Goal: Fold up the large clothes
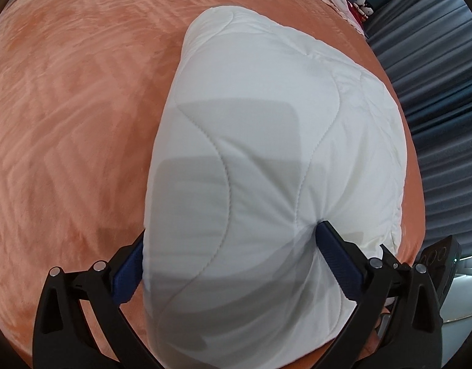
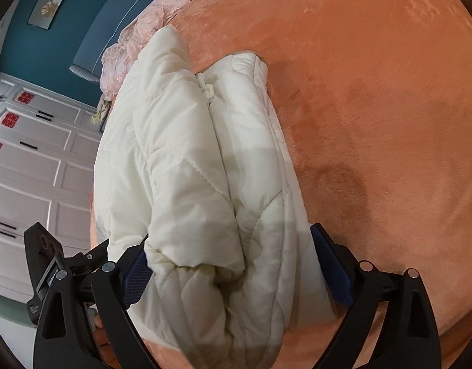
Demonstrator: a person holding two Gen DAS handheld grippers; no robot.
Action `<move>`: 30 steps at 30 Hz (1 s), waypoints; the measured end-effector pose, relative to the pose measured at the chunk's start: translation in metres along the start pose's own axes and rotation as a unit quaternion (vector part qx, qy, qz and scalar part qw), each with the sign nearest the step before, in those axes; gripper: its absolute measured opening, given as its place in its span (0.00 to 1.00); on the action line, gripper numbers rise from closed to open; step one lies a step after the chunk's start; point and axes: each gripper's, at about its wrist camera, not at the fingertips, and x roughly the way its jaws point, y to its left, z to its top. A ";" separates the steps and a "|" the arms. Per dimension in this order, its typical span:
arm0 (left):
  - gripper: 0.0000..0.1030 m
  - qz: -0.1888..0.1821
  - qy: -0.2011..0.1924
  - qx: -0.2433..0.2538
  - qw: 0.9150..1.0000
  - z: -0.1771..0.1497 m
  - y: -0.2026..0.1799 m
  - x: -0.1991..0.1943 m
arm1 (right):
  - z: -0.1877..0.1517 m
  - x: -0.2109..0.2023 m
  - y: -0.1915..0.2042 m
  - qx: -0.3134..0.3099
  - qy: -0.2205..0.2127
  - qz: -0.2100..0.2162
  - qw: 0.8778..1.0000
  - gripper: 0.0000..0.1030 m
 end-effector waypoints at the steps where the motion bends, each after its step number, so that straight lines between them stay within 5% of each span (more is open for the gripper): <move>1: 0.96 0.000 -0.001 0.000 1.000 0.000 0.002 -0.001 | 0.000 0.001 -0.001 0.001 0.001 0.001 1.000 0.90; 5: 0.96 -0.001 -0.004 0.006 1.000 -0.002 0.000 -0.004 | 0.001 -0.002 -0.001 -0.010 -0.001 0.002 1.000 0.76; 7: 0.93 0.000 -0.012 0.019 1.000 -0.003 -0.008 -0.010 | 0.002 -0.009 0.006 -0.033 -0.005 -0.007 0.999 0.58; 12: 0.71 0.011 -0.041 0.074 0.996 -0.008 -0.029 -0.035 | 0.007 -0.032 0.028 -0.073 -0.023 -0.034 0.996 0.35; 23: 0.58 -0.037 -0.122 0.137 0.982 -0.014 -0.078 -0.123 | -0.003 -0.125 0.088 -0.157 -0.125 -0.053 0.978 0.28; 30: 0.57 -0.087 -0.192 0.171 0.962 -0.019 -0.108 -0.190 | -0.009 -0.199 0.125 -0.187 -0.208 -0.029 0.960 0.28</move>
